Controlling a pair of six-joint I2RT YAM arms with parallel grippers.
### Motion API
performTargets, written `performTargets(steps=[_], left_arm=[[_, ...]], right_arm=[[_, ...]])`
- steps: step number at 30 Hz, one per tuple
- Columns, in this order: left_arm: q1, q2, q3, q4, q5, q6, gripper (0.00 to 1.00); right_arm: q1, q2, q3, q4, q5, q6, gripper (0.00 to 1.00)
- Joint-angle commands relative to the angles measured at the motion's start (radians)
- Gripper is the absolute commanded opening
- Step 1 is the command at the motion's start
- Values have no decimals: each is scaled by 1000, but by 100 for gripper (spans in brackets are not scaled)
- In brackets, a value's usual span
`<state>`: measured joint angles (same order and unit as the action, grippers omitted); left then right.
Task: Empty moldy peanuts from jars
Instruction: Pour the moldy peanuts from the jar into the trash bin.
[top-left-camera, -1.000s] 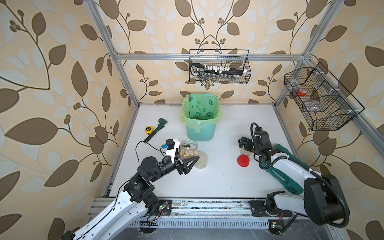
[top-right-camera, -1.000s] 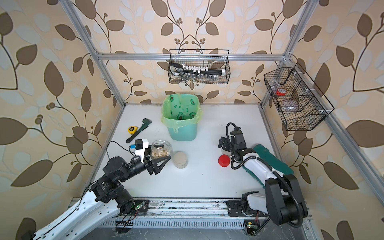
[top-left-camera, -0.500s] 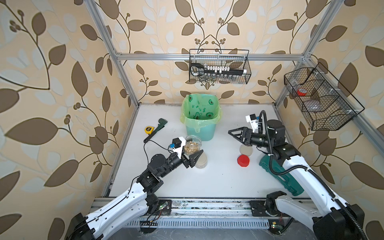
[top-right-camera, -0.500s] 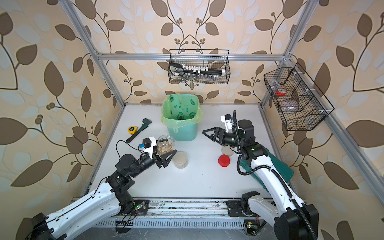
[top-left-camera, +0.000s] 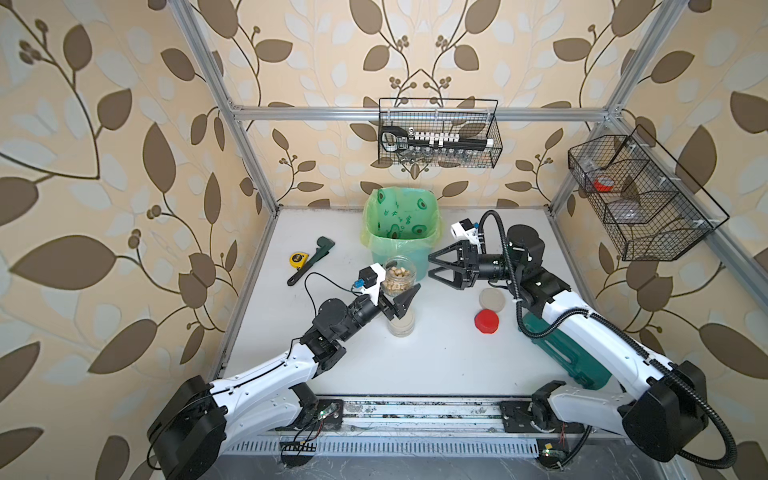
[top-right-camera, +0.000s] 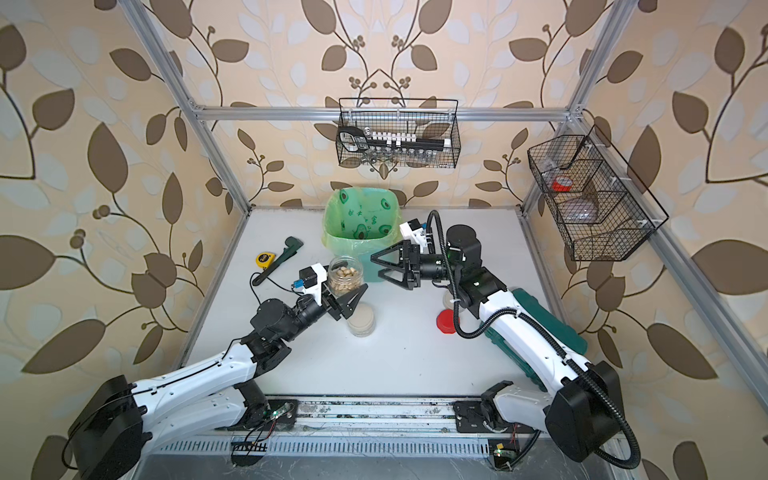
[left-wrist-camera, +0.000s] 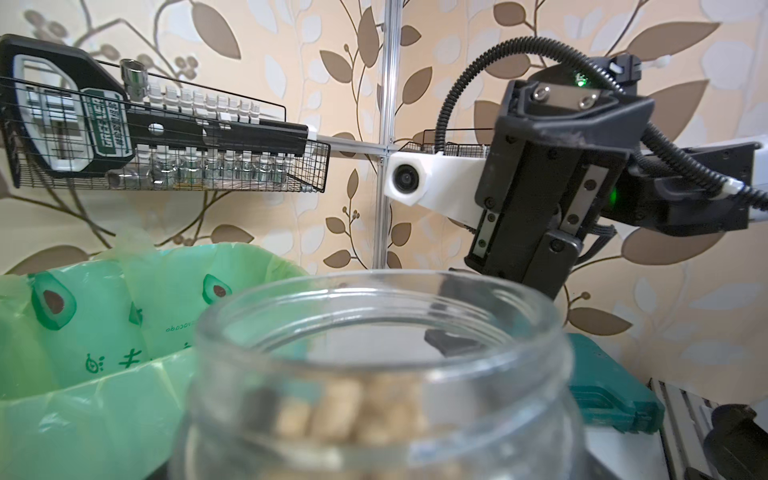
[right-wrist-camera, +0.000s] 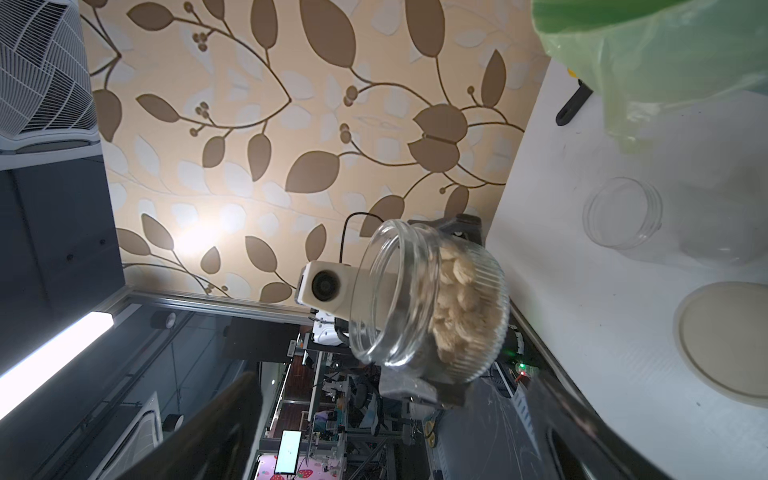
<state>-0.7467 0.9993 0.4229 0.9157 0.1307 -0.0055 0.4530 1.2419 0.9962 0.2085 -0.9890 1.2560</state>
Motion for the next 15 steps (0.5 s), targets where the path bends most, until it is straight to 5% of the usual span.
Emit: performTargets(steps=[1, 15], left_arm=[[-32, 4, 90, 189, 5, 46, 26], [-60, 34, 139, 151, -11, 45, 26]], right_arm=[[21, 32, 25, 122, -20, 97, 100], [114, 99, 99, 183, 16, 136, 91]])
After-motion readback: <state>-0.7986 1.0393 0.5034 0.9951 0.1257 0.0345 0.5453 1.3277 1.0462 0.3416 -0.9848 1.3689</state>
